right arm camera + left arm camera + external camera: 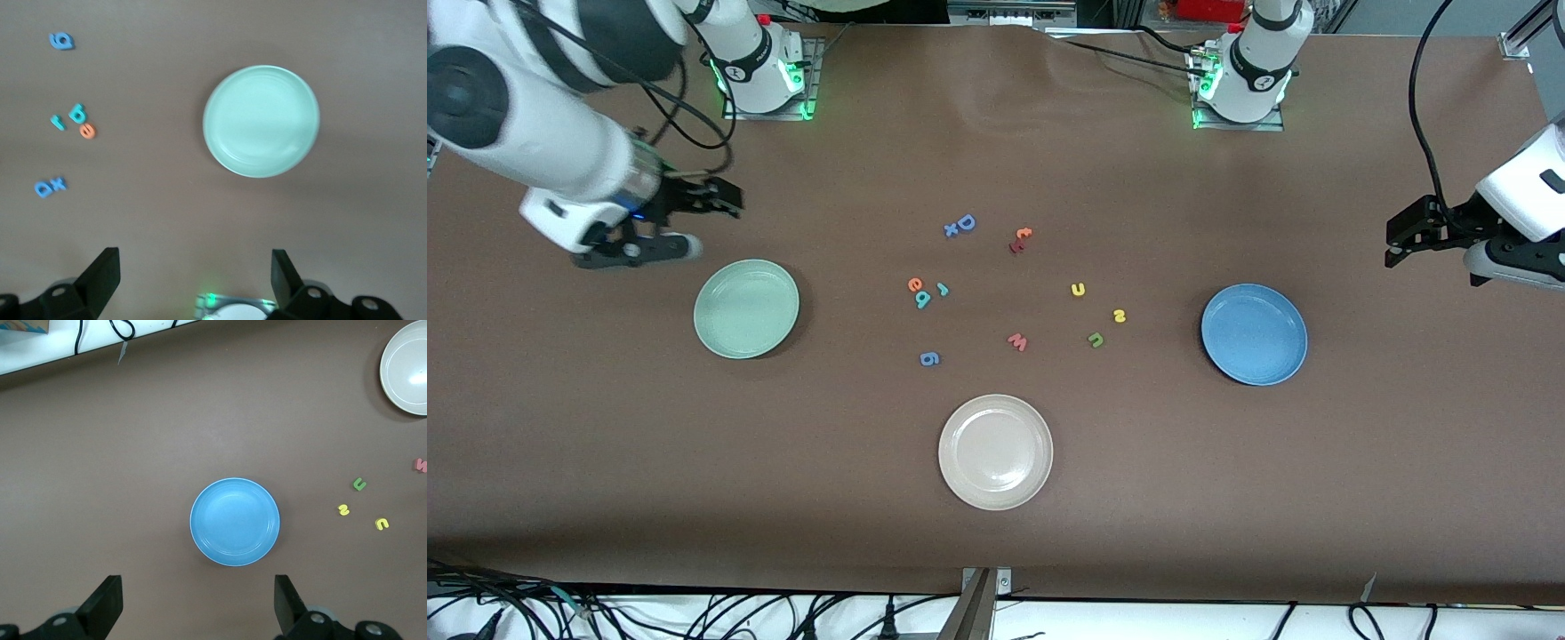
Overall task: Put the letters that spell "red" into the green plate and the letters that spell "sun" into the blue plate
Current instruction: 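Reach the right gripper to the teal 6 while the left gripper advances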
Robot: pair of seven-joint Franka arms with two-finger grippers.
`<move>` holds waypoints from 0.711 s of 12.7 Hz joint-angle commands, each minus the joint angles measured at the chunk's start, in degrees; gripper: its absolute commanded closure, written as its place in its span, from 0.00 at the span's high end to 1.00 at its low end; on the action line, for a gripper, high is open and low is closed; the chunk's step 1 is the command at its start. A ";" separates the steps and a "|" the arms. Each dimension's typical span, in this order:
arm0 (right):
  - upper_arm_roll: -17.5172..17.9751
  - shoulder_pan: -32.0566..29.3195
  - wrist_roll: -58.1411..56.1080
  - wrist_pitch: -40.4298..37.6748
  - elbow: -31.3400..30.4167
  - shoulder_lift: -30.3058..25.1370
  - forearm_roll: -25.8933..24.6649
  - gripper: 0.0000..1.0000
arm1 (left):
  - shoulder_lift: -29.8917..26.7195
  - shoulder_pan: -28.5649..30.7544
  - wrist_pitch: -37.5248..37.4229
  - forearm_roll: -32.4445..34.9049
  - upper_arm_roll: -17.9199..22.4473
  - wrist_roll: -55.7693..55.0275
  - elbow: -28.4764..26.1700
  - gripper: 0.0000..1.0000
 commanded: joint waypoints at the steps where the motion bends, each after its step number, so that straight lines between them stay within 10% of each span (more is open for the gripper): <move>1: -0.45 5.89 7.37 5.57 0.19 4.36 0.69 1.00 | -0.76 -0.45 -0.64 -1.32 0.48 0.14 -0.38 1.00; 9: -0.10 15.39 14.06 32.37 -6.57 18.16 0.69 1.00 | 0.39 0.25 -0.64 -1.32 0.56 0.06 -1.25 1.00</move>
